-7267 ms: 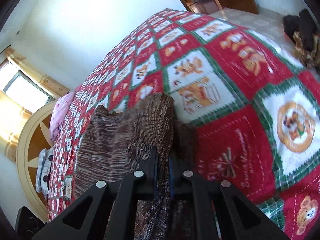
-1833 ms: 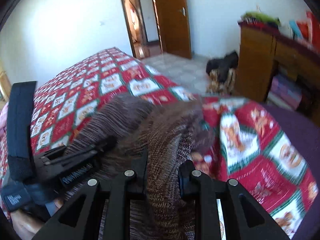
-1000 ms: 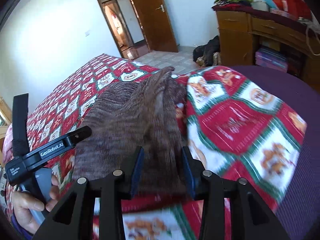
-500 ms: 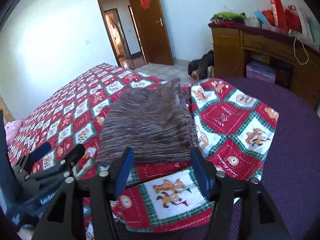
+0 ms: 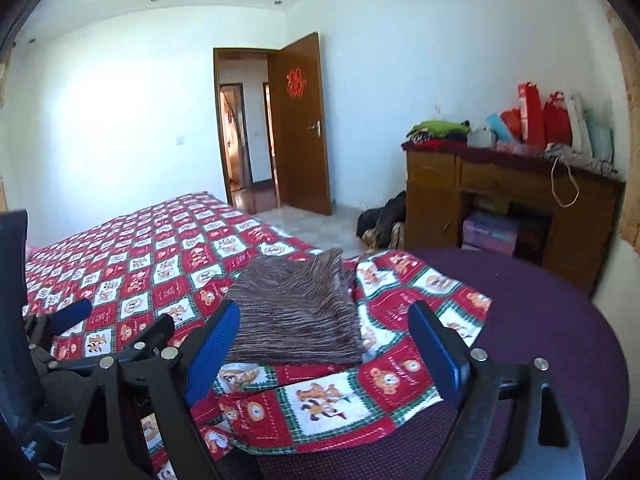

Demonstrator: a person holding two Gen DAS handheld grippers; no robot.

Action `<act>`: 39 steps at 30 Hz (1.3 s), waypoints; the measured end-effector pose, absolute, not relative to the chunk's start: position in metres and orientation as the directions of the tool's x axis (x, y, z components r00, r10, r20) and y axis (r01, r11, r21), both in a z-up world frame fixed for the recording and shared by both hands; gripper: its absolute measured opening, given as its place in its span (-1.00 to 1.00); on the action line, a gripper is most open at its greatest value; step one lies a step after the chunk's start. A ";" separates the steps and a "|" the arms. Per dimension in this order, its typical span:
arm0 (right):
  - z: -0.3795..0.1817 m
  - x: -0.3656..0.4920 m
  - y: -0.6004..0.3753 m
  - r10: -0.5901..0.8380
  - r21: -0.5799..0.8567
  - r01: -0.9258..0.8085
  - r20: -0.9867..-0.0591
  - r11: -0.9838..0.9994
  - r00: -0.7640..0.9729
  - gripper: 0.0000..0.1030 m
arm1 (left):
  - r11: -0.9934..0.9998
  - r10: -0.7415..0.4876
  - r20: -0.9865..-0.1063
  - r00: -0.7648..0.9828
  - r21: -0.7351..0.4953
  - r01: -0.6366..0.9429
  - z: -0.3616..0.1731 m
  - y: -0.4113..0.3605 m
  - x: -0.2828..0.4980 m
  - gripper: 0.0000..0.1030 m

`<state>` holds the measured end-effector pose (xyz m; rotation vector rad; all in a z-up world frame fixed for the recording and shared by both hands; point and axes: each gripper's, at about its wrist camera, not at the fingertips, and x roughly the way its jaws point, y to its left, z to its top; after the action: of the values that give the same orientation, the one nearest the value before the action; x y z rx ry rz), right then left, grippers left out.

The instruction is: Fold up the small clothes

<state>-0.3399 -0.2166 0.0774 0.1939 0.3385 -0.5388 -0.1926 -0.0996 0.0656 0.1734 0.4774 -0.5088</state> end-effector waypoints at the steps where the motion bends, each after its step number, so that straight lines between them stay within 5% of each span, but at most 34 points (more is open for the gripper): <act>1: 0.079 -0.343 -0.218 -0.466 0.095 0.527 -0.357 0.844 0.810 0.69 | 0.867 -0.419 -0.472 0.776 0.045 0.496 0.068 -0.100 -0.197 1.00; 11: 0.102 -0.379 -0.226 -0.497 0.166 0.544 -0.256 0.822 0.829 0.72 | 0.884 -0.408 -0.360 0.839 0.074 0.462 0.090 -0.100 -0.232 1.00; 20: 0.115 -0.391 -0.216 -0.522 0.160 0.551 -0.191 0.819 0.831 0.79 | 0.885 -0.413 -0.363 0.835 0.057 0.462 0.094 -0.092 -0.233 1.00; 39: 0.111 -0.388 -0.214 -0.526 0.152 0.560 -0.214 0.814 0.823 0.81 | 0.886 -0.412 -0.366 0.834 0.052 0.460 0.094 -0.088 -0.234 1.00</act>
<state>-0.3878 -0.2144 0.1112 0.2126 0.1655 -0.5821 -0.2337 -0.0880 0.0938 0.1402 0.3554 -0.4637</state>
